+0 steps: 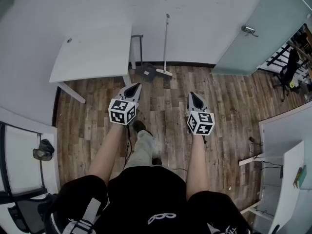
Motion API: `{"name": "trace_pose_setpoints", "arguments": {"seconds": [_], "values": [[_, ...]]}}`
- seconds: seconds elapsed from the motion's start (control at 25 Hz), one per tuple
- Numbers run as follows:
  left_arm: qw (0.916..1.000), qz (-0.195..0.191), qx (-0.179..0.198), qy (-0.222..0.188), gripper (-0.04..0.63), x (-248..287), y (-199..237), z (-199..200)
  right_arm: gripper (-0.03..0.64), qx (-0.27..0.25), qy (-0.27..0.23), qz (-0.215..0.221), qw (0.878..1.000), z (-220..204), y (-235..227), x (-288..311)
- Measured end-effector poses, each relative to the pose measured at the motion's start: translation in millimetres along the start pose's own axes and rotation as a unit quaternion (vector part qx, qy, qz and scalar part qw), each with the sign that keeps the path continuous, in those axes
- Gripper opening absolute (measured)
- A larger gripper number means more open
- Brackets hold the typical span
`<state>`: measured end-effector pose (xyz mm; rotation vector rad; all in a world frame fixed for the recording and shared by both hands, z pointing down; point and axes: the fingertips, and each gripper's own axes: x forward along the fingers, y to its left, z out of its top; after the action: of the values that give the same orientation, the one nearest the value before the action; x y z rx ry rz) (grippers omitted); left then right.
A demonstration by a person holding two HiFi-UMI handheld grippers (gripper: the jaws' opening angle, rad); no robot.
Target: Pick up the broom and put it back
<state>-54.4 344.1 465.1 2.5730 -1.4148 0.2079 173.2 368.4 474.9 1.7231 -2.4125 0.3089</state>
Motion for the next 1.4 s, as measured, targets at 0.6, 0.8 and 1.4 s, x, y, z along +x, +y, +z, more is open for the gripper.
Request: {"name": "trace_pose_setpoints", "arguments": {"seconds": [0.6, 0.8, 1.4], "values": [[0.9998, -0.006, 0.001, -0.020, 0.017, -10.7, 0.5, 14.1, 0.025, -0.015, -0.003, -0.008, 1.000, 8.0, 17.3, -4.3], [0.9998, -0.009, 0.006, -0.014, 0.017, 8.8, 3.5, 18.3, 0.025, -0.019, 0.000, -0.008, 1.000, 10.9, 7.6, 12.0], [0.9999, -0.010, 0.004, 0.011, 0.017, 96.2, 39.8, 19.5, 0.025, -0.005, 0.022, -0.006, 1.000, 9.7, -36.4, 95.0]]}}
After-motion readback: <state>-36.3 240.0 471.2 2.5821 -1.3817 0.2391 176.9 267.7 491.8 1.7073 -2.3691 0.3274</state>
